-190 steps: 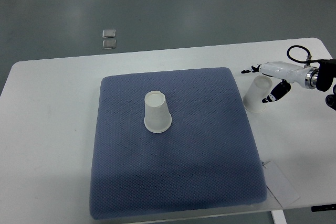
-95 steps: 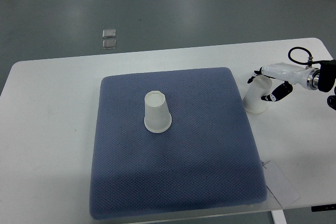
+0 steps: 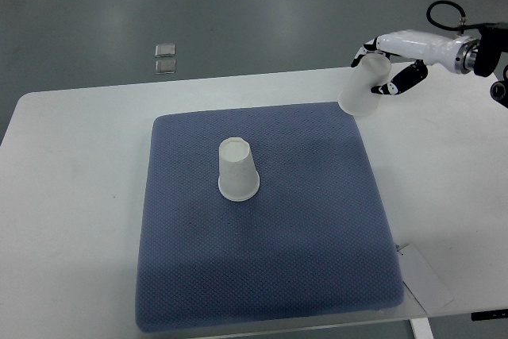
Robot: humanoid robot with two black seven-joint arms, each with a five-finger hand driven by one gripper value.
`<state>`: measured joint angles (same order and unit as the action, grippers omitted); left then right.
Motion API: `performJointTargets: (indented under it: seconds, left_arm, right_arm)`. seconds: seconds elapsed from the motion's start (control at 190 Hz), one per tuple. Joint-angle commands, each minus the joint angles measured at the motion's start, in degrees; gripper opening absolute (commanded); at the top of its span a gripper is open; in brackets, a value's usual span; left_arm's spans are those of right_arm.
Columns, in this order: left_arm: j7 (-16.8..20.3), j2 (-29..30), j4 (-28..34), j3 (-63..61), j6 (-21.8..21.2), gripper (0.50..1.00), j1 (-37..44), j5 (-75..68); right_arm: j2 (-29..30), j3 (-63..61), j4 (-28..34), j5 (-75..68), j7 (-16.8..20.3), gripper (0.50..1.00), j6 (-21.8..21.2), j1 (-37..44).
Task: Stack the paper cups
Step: 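Lift the grasped cup and carry it over the upside-down cup, then lower the held cup onto the upside-down cup and release it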
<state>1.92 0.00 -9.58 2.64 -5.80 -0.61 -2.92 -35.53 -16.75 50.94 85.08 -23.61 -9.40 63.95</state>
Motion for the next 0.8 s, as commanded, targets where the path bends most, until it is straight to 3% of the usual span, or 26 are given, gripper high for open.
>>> performJointTargets:
  seconds: [0.0, 0.368, 0.793]
  left_arm:
    - [0.01, 0.0, 0.0, 0.0, 0.0, 1.0, 0.0, 0.02]
    - [0.01, 0.0, 0.0, 0.0, 0.0, 1.0, 0.0, -0.07]
    - [0.01, 0.0, 0.0, 0.0, 0.0, 1.0, 0.0, 0.02]
  right_arm:
    - [-0.07, -0.04, 3.12, -1.85, -0.03, 0.513, -2.29, 4.26]
    - [5.2, -0.13, 16.21, -2.28, 0.59, 0.511, -9.49, 11.9]
    - [13.29, 0.84, 15.95, -1.49, 2.7, 0.517, -11.16, 11.82]
